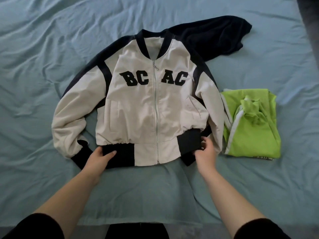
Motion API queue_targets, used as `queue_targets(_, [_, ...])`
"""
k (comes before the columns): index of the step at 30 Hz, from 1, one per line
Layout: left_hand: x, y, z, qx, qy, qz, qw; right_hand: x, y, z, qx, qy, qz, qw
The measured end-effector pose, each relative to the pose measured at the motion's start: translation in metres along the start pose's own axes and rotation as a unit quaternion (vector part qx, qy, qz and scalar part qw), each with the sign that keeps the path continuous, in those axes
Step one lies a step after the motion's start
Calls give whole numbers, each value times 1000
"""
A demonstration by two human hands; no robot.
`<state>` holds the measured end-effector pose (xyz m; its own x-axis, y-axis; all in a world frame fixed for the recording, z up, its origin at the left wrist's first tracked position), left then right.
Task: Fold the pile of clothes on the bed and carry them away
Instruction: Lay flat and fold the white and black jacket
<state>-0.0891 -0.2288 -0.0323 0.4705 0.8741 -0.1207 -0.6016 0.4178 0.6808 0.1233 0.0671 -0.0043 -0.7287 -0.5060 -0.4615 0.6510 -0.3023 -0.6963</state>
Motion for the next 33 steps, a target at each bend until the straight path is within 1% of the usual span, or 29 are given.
queue_targets(1, [0, 1, -1, 1, 12, -6, 1000, 3, -7, -1, -24, 24, -15, 999])
queue_targets(3, [3, 2, -2, 0, 23, -22, 999, 14, -16, -2, -57, 13, 10, 998])
queue_targets(5, [4, 5, 0, 13, 39, -24, 999, 18, -18, -5, -70, 3, 90, 993])
queue_targets(7, [-4, 9, 5, 38, 72, -63, 995, 8, -18, -8, -93, -2, 214, 973])
queue_targets(8, [-11, 9, 9, 42, 87, -94, 991, -3, -18, -8, -116, -8, 301, 947])
queue_targets(9, [-19, 8, 15, 38, 99, -123, 987, -16, -15, -8, -145, -15, 396, 906])
queue_targets(11, [-31, 1, 28, 19, 104, -172, 979, -42, -2, -3, -174, -42, 568, 803])
queue_targets(12, [-33, -4, 35, 10, 95, -199, 975, -53, 7, 1, -170, -64, 623, 761])
queue_targets(13, [-33, -12, 41, 2, 83, -227, 970, -61, 16, 5, -163, -84, 656, 732])
queue_targets(14, [-31, -20, 48, -7, 73, -250, 965, -66, 25, 10, -154, -100, 675, 715])
queue_targets(16, [-28, -37, 60, -39, 63, -265, 961, -69, 35, 20, -142, -120, 687, 702])
queue_targets(17, [-26, -46, 64, -57, 55, -248, 966, -68, 36, 24, -149, -112, 684, 705])
queue_targets(20, [-22, -67, 69, -104, 1, -138, 985, -62, 32, 41, -225, -31, 674, 703])
queue_targets(22, [-19, -72, 65, -120, -25, -60, 991, -49, 26, 50, -286, -7, 656, 698])
queue_targets(24, [-16, -73, 59, -117, -20, -25, 993, -30, 21, 55, -342, -20, 639, 689])
queue_targets(26, [-15, -72, 56, -102, 9, -37, 994, -10, 20, 55, -373, -50, 634, 676])
queue_targets(29, [-24, -75, 61, -90, 52, -93, 990, -6, 45, 44, -310, -144, 682, 647])
queue_targets(30, [-29, -78, 64, -88, 58, -116, 988, -13, 51, 44, -291, -174, 684, 646])
queue_targets(31, [-34, -81, 69, -86, 58, -145, 984, -20, 56, 47, -295, -186, 679, 646])
queue_targets(33, [-39, -85, 80, -92, 44, -202, 974, -31, 58, 62, -320, -211, 647, 659])
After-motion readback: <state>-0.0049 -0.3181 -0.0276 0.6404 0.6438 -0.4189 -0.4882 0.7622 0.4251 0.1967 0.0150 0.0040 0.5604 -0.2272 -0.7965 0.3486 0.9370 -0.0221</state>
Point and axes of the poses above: each hand's wrist, its own z-axis away from the middle knuckle, its own x-axis out of the palm, y = z × x, the point moved 5 cm from there along -z, towards the middle knuckle, and after that the axes turned 5 degrees about x, right-handed, at the moved point
